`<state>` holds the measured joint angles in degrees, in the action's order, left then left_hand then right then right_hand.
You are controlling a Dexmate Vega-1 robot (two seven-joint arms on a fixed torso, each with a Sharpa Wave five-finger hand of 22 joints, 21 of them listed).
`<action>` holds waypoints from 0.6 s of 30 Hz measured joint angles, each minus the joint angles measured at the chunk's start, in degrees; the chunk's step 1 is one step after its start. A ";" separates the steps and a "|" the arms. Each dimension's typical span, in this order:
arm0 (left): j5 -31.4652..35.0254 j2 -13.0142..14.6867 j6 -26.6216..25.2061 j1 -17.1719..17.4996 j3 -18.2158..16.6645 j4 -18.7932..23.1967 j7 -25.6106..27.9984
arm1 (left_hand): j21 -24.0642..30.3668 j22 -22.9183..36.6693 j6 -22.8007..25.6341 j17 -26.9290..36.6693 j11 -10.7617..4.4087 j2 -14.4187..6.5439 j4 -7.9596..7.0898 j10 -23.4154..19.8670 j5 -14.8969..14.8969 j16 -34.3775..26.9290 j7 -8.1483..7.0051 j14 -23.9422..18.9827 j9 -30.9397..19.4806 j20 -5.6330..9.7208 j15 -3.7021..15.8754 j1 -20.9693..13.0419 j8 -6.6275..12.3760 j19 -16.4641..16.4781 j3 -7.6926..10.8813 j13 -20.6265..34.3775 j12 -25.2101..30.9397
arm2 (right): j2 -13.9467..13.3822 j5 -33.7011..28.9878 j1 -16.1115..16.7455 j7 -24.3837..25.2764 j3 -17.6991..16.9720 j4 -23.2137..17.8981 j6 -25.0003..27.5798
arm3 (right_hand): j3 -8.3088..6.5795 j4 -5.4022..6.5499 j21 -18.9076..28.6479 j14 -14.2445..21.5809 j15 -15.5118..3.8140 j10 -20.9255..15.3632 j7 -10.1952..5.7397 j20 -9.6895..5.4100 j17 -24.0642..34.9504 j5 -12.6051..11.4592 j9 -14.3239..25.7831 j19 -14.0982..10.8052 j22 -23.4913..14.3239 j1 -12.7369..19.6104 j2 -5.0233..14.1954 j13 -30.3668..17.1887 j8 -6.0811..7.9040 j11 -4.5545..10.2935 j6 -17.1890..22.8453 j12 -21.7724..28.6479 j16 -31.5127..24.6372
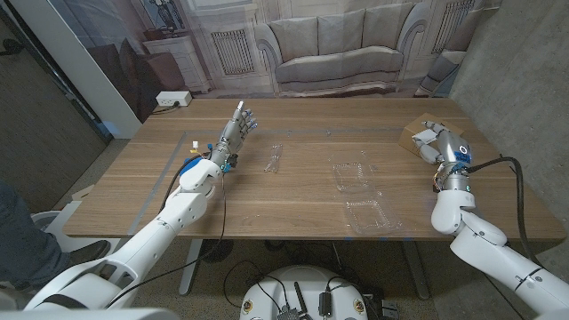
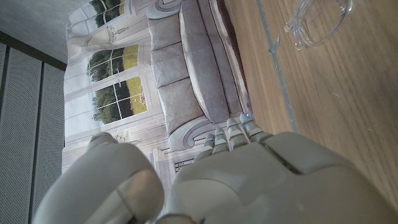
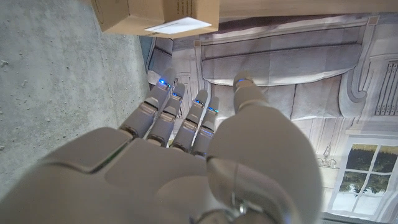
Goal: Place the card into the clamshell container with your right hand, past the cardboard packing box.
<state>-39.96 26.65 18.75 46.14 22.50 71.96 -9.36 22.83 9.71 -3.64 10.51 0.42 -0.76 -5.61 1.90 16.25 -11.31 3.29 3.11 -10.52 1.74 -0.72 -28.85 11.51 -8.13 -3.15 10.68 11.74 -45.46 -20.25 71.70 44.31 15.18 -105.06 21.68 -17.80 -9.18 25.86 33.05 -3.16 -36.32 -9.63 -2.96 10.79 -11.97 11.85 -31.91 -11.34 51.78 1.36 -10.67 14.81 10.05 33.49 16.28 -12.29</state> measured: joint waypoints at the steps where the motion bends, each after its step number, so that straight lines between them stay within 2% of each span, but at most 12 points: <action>1: -0.01 -0.04 0.03 -0.01 0.00 -0.04 -0.02 | 0.00 0.00 0.00 0.00 0.00 0.00 -0.12 0.00 0.00 0.00 0.00 0.00 0.00 0.00 0.00 0.00 0.00 0.00 -0.12 0.00 0.00 | -0.04 0.00 -0.03 -0.07 0.05 0.03 0.16 | 0.00 0.00 0.03 0.09 0.11 -0.21 0.00 0.09 0.00 0.00 0.00 -0.10 0.00 0.00 0.00 0.00 0.00 0.09 0.00 0.00 0.00; 18: -0.02 -0.27 0.43 0.07 0.03 0.07 0.07 | -0.40 0.31 0.00 0.00 0.00 0.01 0.07 0.00 0.00 0.00 0.00 0.00 0.00 0.00 0.00 0.01 0.00 0.00 -0.41 0.00 0.00 | -2.04 -0.74 -1.52 -0.16 2.65 1.72 3.70 | 0.25 0.25 0.10 0.38 -0.02 -0.50 -0.30 -0.09 0.28 -0.22 0.00 -0.27 0.01 0.97 -0.52 0.00 -0.37 0.41 0.30 0.00 0.23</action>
<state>-39.98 26.38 19.17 46.21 22.54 72.03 -9.29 22.43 10.02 -3.64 10.51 0.42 -0.75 -5.54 1.90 16.25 -11.31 3.29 3.11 -10.52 1.74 -0.73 -28.85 11.51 -8.13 -3.57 10.68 11.74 -47.50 -20.99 70.18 44.16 17.83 -103.34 25.38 -17.56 -8.93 25.96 33.44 -3.18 -36.83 -9.93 -3.05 11.08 -12.18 11.85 -32.18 -11.33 52.76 0.84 -10.67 14.44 10.46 33.79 16.28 -12.07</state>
